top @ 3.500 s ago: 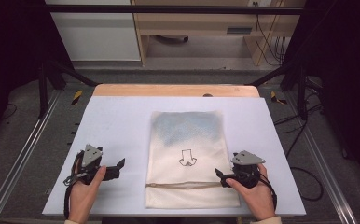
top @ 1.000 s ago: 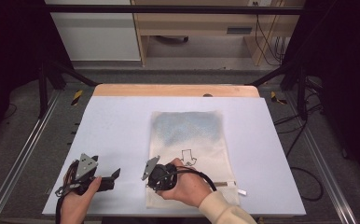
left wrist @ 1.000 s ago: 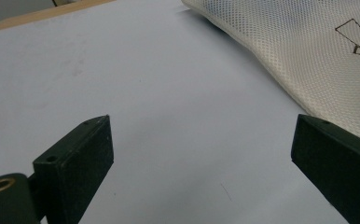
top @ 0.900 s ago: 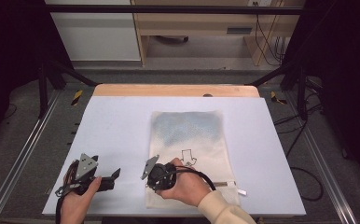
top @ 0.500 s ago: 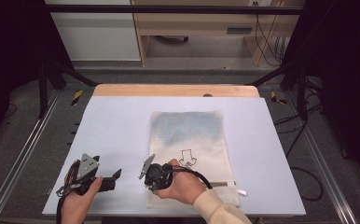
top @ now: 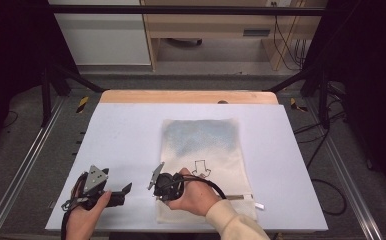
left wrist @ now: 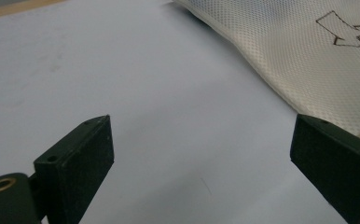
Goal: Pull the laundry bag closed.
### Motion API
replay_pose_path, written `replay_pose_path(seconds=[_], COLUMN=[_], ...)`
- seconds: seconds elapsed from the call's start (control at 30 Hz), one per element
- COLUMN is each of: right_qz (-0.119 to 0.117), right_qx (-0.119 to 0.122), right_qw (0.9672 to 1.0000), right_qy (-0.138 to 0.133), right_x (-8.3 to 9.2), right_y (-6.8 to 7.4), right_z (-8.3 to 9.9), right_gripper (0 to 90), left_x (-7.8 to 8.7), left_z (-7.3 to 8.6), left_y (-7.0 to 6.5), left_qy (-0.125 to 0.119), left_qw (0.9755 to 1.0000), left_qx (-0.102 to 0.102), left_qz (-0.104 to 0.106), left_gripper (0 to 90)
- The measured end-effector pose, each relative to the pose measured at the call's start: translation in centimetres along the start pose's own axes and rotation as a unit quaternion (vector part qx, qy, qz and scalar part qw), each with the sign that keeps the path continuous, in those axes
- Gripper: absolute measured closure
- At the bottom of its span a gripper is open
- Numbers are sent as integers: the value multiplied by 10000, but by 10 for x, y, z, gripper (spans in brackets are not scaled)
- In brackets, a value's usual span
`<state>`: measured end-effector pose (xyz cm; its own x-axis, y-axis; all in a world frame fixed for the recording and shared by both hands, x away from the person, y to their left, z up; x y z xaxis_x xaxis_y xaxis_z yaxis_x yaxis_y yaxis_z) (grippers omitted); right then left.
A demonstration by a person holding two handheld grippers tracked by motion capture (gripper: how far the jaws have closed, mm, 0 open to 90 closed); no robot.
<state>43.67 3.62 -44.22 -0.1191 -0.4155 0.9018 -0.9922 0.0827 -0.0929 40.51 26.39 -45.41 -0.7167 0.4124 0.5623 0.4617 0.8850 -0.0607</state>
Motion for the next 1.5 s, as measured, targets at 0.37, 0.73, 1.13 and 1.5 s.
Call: replay_pose_path(seconds=[0.37,0.73,1.13,1.5], right_qz=[-57,-42,-17,27], right_qx=[68,167,241,289], right_qw=[9999,9998,9996,9992], right_qy=[-66,-116,-177,-258], right_x=[15,24,32,42], right_y=[-4,-4,-5,-6], right_z=[-5,-7,-10,-12], right_gripper=[820,820,820,820], left_x=[-2,-9,-27,-43], left_z=[9,11,8,6], left_y=[-34,-44,-66,-73], left_qy=[458,578,523,610], left_qw=[9968,9902,9813,9759], left_qx=[-302,25,329,357], left_qz=[584,1271,1825,2066], left_gripper=[54,77,134,231])
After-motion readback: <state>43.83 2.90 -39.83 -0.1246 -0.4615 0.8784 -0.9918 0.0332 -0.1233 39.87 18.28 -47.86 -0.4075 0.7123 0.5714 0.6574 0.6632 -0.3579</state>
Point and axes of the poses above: each handheld gripper's, and its own axes: x roughly backward along the jaws, z roughly out of its underside, y roughly to its left, the point moved 1 cm from there along -x, roughly forward along the jaws, and after that the axes turned 8 degrees about x, right-handed, at the moved point
